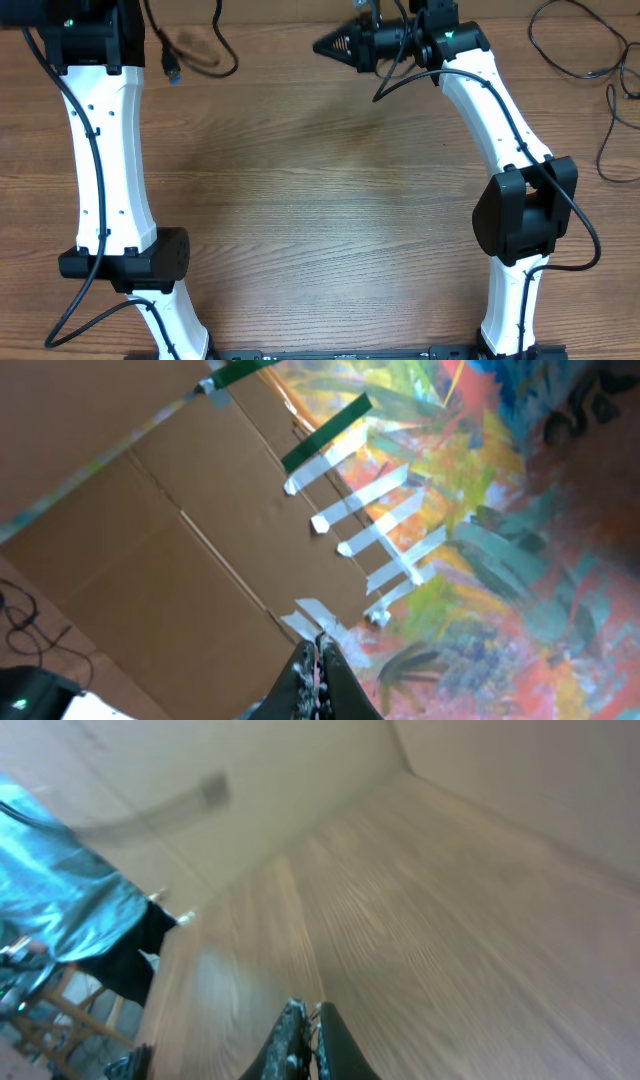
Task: Untangle cables
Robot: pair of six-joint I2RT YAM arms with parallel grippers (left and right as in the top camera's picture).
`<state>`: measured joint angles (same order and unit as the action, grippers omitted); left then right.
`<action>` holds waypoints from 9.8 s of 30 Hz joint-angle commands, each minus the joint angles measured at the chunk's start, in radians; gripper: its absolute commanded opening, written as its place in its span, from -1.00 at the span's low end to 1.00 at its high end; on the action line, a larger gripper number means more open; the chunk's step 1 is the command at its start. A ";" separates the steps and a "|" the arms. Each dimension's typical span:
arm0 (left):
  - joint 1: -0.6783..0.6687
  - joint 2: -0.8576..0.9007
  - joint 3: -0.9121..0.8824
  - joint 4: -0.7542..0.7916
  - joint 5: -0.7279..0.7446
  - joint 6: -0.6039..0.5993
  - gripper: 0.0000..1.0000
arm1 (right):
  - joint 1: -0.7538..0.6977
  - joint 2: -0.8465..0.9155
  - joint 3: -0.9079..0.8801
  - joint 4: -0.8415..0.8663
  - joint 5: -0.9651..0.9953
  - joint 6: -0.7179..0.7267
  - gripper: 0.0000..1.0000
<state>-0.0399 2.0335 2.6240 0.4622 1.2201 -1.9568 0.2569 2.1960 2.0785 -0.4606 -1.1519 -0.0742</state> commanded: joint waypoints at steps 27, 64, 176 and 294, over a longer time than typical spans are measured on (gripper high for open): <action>-0.013 -0.006 0.010 0.001 0.019 0.076 -0.92 | 0.235 -0.119 0.017 0.403 0.212 1.475 -0.93; 0.049 -0.010 0.010 0.115 -0.010 -0.120 -0.92 | 0.309 -0.116 0.015 -0.406 0.501 0.428 -0.93; -0.257 0.001 0.010 -1.714 -0.948 1.305 -0.42 | 0.320 -0.271 0.069 -0.505 0.624 -0.537 -0.92; -0.236 -0.181 0.068 -1.917 -1.198 1.674 1.00 | -1.260 -0.366 -0.670 0.026 0.485 0.517 1.00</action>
<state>-0.2626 1.8500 2.6877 -1.4525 0.0181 -0.3065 -1.0451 1.9385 1.3365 -0.4873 -0.3531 0.6422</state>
